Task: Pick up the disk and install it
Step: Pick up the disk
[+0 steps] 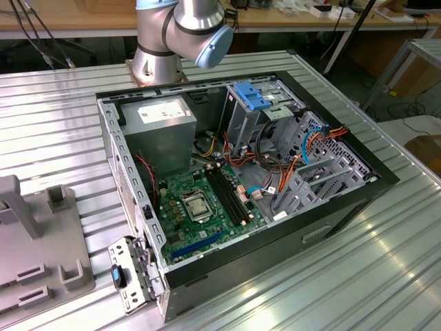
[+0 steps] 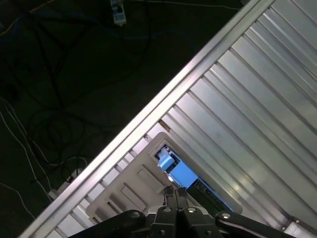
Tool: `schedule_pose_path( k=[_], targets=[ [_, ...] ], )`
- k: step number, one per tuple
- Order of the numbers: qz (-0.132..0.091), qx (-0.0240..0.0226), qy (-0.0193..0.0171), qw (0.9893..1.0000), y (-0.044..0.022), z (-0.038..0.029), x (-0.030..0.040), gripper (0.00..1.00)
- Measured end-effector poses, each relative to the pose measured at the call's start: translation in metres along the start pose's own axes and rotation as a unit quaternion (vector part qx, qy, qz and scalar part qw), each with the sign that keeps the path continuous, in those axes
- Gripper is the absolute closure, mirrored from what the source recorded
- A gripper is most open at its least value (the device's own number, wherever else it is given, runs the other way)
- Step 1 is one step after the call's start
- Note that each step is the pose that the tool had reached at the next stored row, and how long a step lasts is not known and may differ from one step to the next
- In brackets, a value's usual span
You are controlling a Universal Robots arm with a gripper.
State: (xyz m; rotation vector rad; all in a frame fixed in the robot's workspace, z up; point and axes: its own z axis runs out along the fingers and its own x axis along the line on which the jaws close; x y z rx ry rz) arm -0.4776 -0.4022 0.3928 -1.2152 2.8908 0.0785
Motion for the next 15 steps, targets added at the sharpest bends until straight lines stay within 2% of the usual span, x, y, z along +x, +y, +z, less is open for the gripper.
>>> schedule_pose_path(
  k=[4, 7, 8, 9, 11, 15],
  targets=[
    [-0.031, -0.0007, 0.0014, 0.9995, 0.0000, 0.0000, 0.0000, 0.89],
    [-0.056, -0.0013, 0.0025, 0.9984, 0.0001, 0.0000, 0.0001, 0.89],
    [-0.068, -0.0016, 0.0030, 0.9977, 0.0001, 0.0000, 0.0001, 0.89],
    [-0.083, -0.0020, 0.0037, 0.9965, 0.0001, 0.0000, 0.0001, 0.89],
    [-0.130, -0.0031, 0.0057, 0.9915, 0.0001, 0.0000, 0.0001, 0.89],
    [-0.166, -0.0040, 0.0074, 0.9860, 0.0001, 0.0000, 0.0001, 0.89]
  ],
)
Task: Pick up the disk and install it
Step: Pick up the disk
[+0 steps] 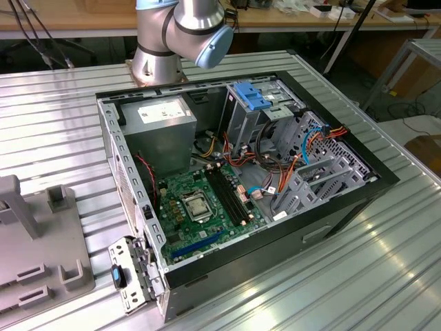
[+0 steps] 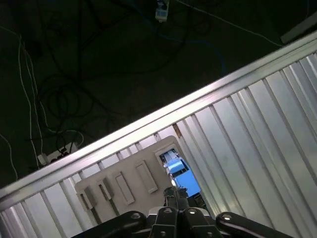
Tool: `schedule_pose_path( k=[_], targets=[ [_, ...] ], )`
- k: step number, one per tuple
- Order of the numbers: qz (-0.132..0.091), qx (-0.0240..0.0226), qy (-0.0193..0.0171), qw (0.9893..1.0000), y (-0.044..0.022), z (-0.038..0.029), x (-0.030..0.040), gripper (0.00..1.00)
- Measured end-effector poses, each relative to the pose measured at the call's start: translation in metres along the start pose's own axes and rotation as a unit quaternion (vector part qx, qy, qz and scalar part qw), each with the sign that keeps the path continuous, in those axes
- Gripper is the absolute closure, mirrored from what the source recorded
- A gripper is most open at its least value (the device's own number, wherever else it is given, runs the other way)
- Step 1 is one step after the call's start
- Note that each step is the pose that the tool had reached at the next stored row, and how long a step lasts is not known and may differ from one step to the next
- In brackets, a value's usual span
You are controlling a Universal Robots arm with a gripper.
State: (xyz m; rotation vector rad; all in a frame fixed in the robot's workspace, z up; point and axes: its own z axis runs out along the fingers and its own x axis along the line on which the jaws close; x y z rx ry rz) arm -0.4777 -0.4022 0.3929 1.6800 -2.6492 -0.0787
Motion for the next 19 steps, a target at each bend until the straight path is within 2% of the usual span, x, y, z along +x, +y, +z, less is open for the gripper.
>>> schedule_pose_path(
  k=[4, 6, 8, 9, 11, 14, 15, 18, 19],
  targets=[
    [-0.029, -0.0007, 0.0013, 0.9996, 0.0000, 0.0000, 0.0000, 0.89],
    [-0.044, -0.0007, 0.0018, 0.9990, 0.0000, 0.0000, 0.0000, 0.89],
    [-0.071, 0.0009, 0.0021, 0.9975, 0.0000, 0.0001, 0.0000, 0.89],
    [-0.076, 0.0035, 0.0013, 0.9971, 0.0000, 0.0004, 0.0000, 0.89],
    [-0.090, 0.0138, -0.0020, 0.9958, 0.0000, 0.0008, 0.0000, 0.89],
    [-0.105, 0.0244, -0.0052, 0.9941, -0.0001, 0.0012, 0.0000, 0.89],
    [-0.112, 0.0278, -0.0062, 0.9933, -0.0001, 0.0016, 0.0000, 0.89],
    [-0.134, 0.0322, -0.0075, 0.9904, -0.0001, 0.0028, 0.0000, 0.89],
    [-0.143, 0.0332, -0.0079, 0.9891, -0.0002, 0.0034, 0.0000, 0.89]
  ],
)
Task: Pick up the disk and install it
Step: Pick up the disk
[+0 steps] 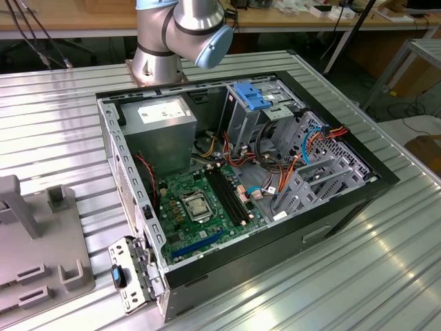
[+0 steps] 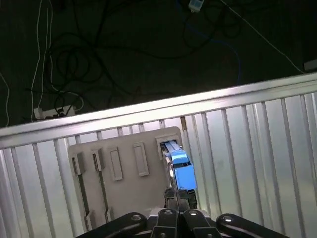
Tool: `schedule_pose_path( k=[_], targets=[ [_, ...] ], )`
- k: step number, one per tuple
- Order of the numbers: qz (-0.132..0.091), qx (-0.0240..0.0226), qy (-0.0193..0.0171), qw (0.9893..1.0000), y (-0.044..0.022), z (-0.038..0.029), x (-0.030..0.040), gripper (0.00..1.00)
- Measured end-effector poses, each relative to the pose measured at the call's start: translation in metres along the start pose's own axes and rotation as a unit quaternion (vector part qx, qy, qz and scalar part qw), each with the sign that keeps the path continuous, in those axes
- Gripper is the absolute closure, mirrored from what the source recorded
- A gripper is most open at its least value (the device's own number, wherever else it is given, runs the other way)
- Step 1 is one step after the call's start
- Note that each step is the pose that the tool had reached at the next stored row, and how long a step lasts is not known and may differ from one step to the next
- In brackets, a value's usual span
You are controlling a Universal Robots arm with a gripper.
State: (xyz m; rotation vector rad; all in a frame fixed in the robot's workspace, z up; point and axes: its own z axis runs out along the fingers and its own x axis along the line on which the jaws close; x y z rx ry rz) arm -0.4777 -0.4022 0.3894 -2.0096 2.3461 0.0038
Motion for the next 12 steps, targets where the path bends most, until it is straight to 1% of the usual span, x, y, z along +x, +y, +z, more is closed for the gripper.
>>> schedule_pose_path(
  k=[2, 3, 4, 7, 8, 10, 12],
  targets=[
    [-0.029, -0.0004, -0.0005, 0.9996, 0.0002, 0.0017, 0.0000, 0.89],
    [-0.038, -0.0007, -0.0006, 0.9993, 0.0002, 0.0022, 0.0000, 0.89],
    [-0.051, -0.0009, -0.0009, 0.9987, 0.0002, 0.0030, 0.0001, 0.89],
    [-0.078, -0.0007, -0.0015, 0.9970, 0.0002, 0.0047, 0.0002, 0.89],
    [-0.084, 0.0003, -0.0013, 0.9965, 0.0002, 0.0057, 0.0000, 0.89],
    [-0.084, 0.0005, 0.0006, 0.9965, -0.0009, 0.0079, -0.0021, 0.89],
    [-0.084, 0.0004, 0.0015, 0.9965, -0.0016, 0.0102, -0.0037, 0.89]
  ],
)
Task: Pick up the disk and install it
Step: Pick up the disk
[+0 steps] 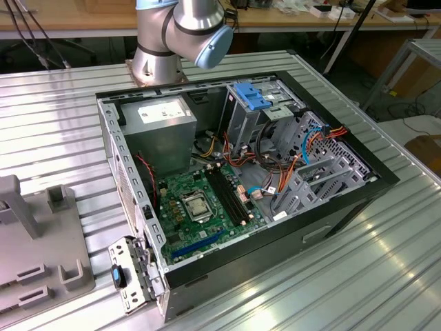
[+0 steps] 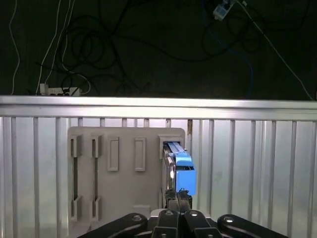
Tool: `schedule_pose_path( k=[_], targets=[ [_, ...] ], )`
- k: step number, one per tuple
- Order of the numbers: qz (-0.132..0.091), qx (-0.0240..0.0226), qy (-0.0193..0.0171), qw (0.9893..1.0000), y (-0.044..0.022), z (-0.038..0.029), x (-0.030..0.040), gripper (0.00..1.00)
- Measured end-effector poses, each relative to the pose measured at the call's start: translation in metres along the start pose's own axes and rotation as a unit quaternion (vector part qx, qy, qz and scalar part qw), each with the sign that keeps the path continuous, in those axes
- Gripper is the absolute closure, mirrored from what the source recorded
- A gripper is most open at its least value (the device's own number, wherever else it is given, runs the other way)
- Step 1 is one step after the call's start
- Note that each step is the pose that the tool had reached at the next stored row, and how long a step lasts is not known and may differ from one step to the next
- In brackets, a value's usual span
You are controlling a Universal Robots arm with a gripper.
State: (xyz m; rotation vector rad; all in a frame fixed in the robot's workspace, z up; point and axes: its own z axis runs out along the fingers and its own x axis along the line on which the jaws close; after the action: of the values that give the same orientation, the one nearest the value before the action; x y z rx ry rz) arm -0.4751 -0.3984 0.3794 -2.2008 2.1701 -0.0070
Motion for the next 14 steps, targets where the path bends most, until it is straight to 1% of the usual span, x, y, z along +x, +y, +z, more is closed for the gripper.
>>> schedule_pose_path(
  k=[1, 2, 3, 5, 7, 9, 10, 12, 13, 14],
  targets=[
    [0.000, -0.0013, 0.0000, 1.0000, -0.0008, 0.0013, -0.0002, 0.89],
    [0.000, -0.0042, 0.0000, 1.0000, -0.0027, 0.0035, -0.0005, 0.83],
    [0.000, -0.0063, 0.0001, 1.0000, -0.0043, 0.0056, -0.0006, 0.83],
    [0.000, -0.0102, 0.0003, 0.9999, -0.0062, 0.0088, -0.0005, 0.70],
    [0.000, -0.0134, 0.0002, 0.9999, -0.0062, 0.0125, -0.0005, 0.58],
    [0.000, -0.0155, 0.0002, 0.9999, -0.0061, 0.0163, -0.0003, 0.58],
    [0.000, -0.0160, 0.0001, 0.9999, -0.0060, 0.0182, -0.0003, 0.52],
    [0.000, -0.0174, 0.0001, 0.9998, -0.0059, 0.0219, -0.0002, 0.52],
    [0.000, -0.0194, 0.0001, 0.9998, -0.0057, 0.0264, -0.0002, 0.52],
    [0.000, -0.0202, 0.0001, 0.9998, -0.0057, 0.0287, -0.0002, 0.52]
  ],
)
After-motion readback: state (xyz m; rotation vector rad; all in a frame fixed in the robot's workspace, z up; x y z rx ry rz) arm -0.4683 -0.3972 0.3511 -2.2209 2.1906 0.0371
